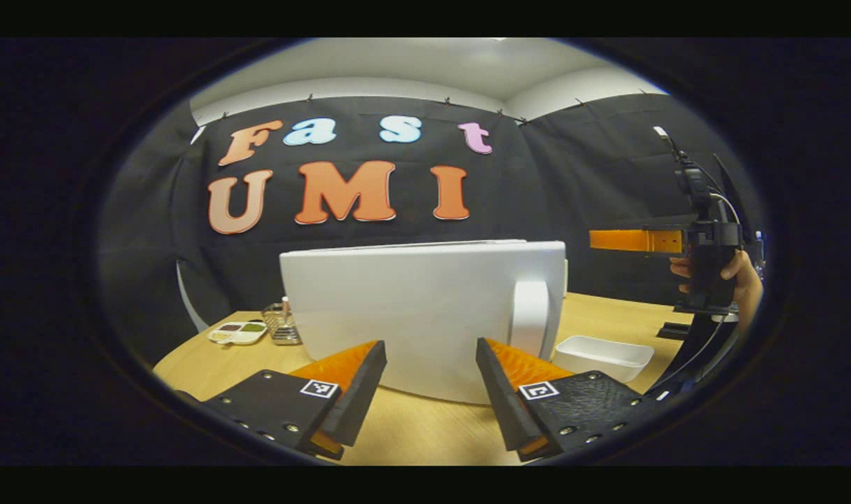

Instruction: Open the microwave oven with the left hand, put the food in, and close the microwave oven.

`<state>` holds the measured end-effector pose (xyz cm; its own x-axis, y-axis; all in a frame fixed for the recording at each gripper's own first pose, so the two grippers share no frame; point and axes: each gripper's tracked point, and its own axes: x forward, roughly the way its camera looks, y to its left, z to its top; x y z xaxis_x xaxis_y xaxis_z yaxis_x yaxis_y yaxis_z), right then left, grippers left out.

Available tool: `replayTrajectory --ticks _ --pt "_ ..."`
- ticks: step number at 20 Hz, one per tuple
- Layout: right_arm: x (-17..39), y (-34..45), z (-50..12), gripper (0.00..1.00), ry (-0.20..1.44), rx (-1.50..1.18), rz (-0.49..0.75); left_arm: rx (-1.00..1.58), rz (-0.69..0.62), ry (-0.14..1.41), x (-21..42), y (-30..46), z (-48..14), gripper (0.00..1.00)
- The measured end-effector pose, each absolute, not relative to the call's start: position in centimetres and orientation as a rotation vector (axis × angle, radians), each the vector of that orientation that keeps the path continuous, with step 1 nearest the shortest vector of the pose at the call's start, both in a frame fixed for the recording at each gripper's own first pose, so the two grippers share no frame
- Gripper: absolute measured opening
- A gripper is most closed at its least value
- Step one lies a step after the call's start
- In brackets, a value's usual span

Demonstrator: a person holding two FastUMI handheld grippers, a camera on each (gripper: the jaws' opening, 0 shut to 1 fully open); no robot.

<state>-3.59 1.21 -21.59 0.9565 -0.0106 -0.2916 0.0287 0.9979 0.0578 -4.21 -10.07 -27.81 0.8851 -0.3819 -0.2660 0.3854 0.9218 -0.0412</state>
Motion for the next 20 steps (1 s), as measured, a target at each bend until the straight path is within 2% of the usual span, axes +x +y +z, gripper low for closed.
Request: replayTrajectory --ticks 5,7,11,13,14,16,20 --pt "-4.3 -0.4 -21.9 0.89 0.300 0.041 -0.031 0.042 -0.442 0.277 -2.4 -15.3 -29.1 0.55" --pt "-4.3 -0.7 -22.0 0.89 0.298 0.043 -0.032 0.035 -0.433 0.279 -1.2 -16.5 -29.8 0.48" --pt "-4.5 -1.2 -22.5 0.89 0.302 0.052 -0.042 -0.008 -0.384 0.316 2.3 -17.4 -32.2 0.25" --pt "-4.5 -1.3 -22.6 0.89 0.304 0.054 -0.044 -0.035 -0.376 0.342 3.8 -18.2 -33.2 0.26" --pt "-4.5 -1.4 -22.7 0.89 0.303 0.052 -0.045 -0.054 -0.388 0.327 4.7 -19.2 -33.3 0.22" --pt "-4.4 -1.8 -22.9 0.89 0.302 0.043 -0.050 -0.037 -0.382 0.315 5.9 -19.4 -33.1 0.19" --pt "-4.2 -2.1 -23.4 0.89 0.309 0.052 -0.059 -0.013 -0.356 0.311 8.2 -20.5 -34.0 0.19"
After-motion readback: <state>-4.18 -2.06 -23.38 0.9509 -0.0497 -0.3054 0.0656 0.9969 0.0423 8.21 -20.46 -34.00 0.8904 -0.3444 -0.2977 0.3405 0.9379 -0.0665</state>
